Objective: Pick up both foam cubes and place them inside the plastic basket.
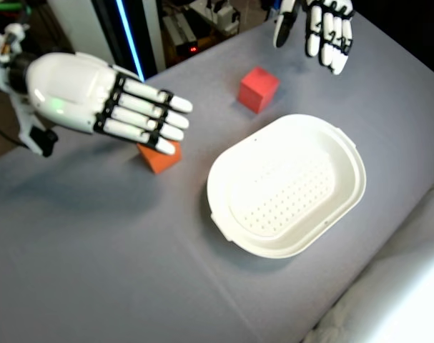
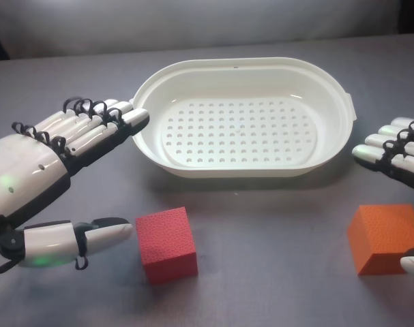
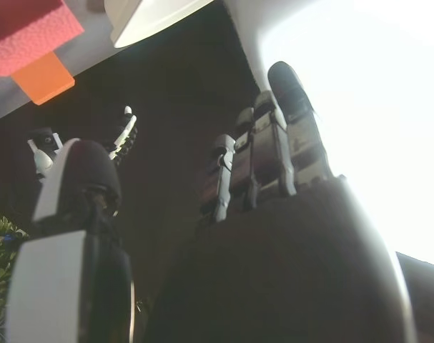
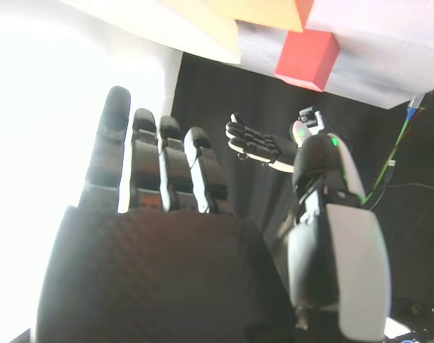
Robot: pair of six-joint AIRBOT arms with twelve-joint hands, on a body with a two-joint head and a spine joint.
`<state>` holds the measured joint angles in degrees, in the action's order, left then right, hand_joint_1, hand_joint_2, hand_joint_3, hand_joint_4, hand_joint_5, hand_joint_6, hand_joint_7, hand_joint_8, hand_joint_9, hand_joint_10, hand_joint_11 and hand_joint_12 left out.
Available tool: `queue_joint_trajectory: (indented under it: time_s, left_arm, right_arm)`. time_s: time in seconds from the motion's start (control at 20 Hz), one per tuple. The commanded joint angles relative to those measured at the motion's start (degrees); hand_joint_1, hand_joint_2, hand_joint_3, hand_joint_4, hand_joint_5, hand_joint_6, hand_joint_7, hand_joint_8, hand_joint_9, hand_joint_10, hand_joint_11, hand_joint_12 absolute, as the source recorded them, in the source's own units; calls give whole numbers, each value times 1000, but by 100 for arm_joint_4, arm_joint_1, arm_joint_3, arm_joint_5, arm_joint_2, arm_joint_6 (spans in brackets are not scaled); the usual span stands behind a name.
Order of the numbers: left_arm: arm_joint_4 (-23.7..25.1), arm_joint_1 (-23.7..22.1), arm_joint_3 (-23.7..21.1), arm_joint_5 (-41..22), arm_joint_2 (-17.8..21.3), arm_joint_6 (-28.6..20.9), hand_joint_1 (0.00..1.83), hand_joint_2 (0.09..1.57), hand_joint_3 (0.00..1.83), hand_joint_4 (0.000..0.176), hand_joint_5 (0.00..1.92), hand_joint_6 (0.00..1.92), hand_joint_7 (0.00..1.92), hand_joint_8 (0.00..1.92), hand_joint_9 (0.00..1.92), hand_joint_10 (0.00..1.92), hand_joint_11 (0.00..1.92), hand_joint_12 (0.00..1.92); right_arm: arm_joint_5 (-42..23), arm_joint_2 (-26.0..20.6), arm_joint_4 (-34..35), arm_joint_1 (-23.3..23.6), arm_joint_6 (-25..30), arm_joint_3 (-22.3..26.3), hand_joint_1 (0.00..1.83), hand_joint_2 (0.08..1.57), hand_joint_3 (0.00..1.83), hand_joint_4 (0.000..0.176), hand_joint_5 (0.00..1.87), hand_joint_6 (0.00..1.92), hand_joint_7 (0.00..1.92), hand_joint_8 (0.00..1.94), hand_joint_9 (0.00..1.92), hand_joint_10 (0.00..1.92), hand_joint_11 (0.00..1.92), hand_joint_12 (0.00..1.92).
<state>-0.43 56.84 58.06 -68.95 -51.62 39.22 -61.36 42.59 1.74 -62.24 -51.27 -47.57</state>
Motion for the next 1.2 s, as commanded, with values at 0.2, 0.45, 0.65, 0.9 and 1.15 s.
queue_joint_trajectory:
  time_s: [0.2, 0.45, 0.65, 0.9, 1.15]
  left_arm:
    - [92, -83, 41, -473, -99, -90, 487, 1108, 0, 25, 0, 0, 0, 0, 0, 0, 0, 0]
    - [224, -126, 211, -25, -412, -339, 602, 972, 0, 84, 0, 0, 0, 0, 0, 0, 0, 0]
    - [390, -196, 399, 354, -702, -593, 622, 934, 0, 91, 0, 0, 0, 0, 0, 0, 14, 7]
    - [911, -578, 641, 1163, -939, -797, 689, 919, 3, 56, 0, 0, 100, 8, 158, 47, 0, 946]
    - [1469, -938, 843, 1766, -1103, -1036, 950, 1073, 17, 0, 317, 40, 536, 102, 487, 470, 173, 1545]
  right_arm:
    - [-609, 1, 187, 13, -7, -23, 442, 1165, 5, 0, 0, 0, 0, 0, 0, 0, 0, 0]
    - [-236, 310, 355, 10, -5, -217, 490, 1098, 0, 0, 0, 0, 0, 0, 0, 0, 0, 0]
    - [148, 559, 454, 96, -5, -416, 553, 1050, 0, 0, 0, 0, 0, 0, 0, 0, 0, 0]
    - [638, 760, 448, 315, -5, -628, 617, 1024, 0, 0, 0, 0, 0, 0, 4, 2, 0, 0]
    - [869, 840, 372, 437, -5, -717, 713, 1110, 0, 0, 74, 22, 253, 26, 210, 130, 0, 908]
